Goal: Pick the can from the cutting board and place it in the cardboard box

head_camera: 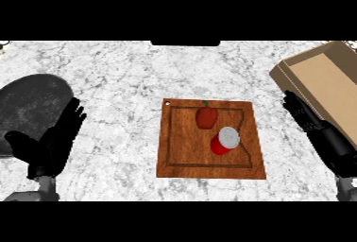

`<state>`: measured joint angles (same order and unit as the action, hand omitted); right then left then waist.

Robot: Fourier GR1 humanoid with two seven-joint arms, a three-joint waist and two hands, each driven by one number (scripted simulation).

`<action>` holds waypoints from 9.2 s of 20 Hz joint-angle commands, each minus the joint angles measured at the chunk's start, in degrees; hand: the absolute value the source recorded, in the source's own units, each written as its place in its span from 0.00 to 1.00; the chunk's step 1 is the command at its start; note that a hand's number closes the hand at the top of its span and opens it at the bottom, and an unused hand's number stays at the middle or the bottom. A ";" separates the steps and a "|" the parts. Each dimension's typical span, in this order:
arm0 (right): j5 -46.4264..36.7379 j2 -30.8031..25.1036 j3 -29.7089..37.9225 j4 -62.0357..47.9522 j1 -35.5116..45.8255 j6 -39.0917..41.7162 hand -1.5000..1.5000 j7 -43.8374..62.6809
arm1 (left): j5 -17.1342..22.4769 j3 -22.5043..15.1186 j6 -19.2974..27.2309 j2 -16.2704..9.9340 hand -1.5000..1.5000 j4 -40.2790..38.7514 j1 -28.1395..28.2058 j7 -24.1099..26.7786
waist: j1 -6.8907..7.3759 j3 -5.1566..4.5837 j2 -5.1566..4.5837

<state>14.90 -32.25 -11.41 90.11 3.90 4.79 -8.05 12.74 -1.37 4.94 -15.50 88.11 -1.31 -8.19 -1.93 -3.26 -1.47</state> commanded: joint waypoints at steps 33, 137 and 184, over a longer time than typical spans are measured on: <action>-27.86 -22.06 -14.63 38.44 18.02 17.07 0.00 52.67 | -13.32 -6.71 -11.21 -5.33 0.50 -0.22 -9.03 14.35 | 4.35 2.96 1.34; -69.28 5.52 20.39 -24.53 45.97 -8.45 1.00 35.99 | -21.60 3.58 -18.11 2.57 0.50 0.69 -11.40 11.77 | 1.95 3.26 1.49; -32.43 -23.34 63.66 -77.29 46.36 4.69 0.00 -5.60 | -22.34 4.24 -19.66 2.68 0.50 -0.53 -12.32 13.38 | 2.84 3.48 0.68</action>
<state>-21.89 -52.91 47.60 14.31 53.15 9.38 -12.25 -9.49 2.48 -14.61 -12.54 88.62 -13.15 4.43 0.96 0.25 -0.57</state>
